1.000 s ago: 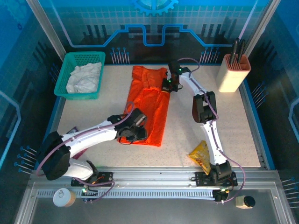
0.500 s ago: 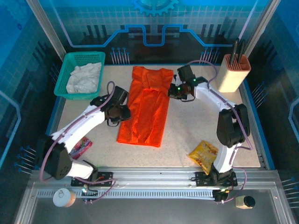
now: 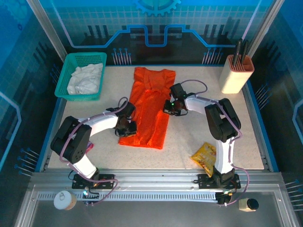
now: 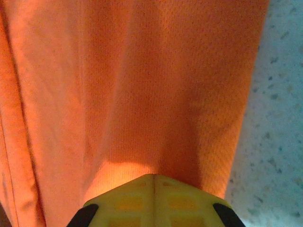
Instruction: Fold and stack the t-shirts
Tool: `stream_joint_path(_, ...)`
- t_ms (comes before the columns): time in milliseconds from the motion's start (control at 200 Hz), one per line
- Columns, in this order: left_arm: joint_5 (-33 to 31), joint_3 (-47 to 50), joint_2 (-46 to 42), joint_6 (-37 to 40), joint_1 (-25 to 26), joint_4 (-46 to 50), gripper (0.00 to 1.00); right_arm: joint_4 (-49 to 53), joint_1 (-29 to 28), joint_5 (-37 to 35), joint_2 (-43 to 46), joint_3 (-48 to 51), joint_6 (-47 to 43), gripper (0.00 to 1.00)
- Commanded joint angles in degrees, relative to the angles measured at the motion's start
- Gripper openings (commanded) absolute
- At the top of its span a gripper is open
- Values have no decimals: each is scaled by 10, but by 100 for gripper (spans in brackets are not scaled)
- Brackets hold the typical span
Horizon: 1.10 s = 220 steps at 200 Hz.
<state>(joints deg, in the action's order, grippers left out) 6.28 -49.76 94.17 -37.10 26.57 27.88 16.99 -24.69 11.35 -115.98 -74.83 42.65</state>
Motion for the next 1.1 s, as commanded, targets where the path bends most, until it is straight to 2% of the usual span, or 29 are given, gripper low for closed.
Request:
stream_joint_path(0,27,35,6,-38,37,-37,10,15,7,-9,-20,-23,-9,0)
stream_joint_path(185,33,51,26,-83,102,-60,10,74,26,-48,-10,-23,-52,0)
stream_joint_path(345,19,32,27,-94,115,-40,11,91,38,-53,12,-10,-80,0)
stream_joint_path(470,-44,3,-8,-88,116,16,11,67,33,-17,36,9,-105,0)
stream_joint_path(555,-110,-23,-50,-68,116,58,15,52,24,-16,70,26,-125,7)
stream_joint_path(651,-182,-71,-101,-15,115,93,17,52,19,-26,135,34,-157,11)
stream_joint_path(726,-226,-97,-151,39,117,83,18,62,15,-37,201,35,-198,14)
stream_joint_path(901,-308,-90,-290,187,119,-45,40,82,-11,-94,400,49,-347,24)
stream_joint_path(976,-311,-62,-350,273,119,-127,63,82,-26,-114,485,72,-416,36)
stream_joint_path(1041,-306,-24,-400,344,119,-214,97,82,-32,-107,550,103,-482,48)
stream_joint_path(1096,-285,22,-438,415,118,-309,99,94,-41,-97,598,128,-540,57)
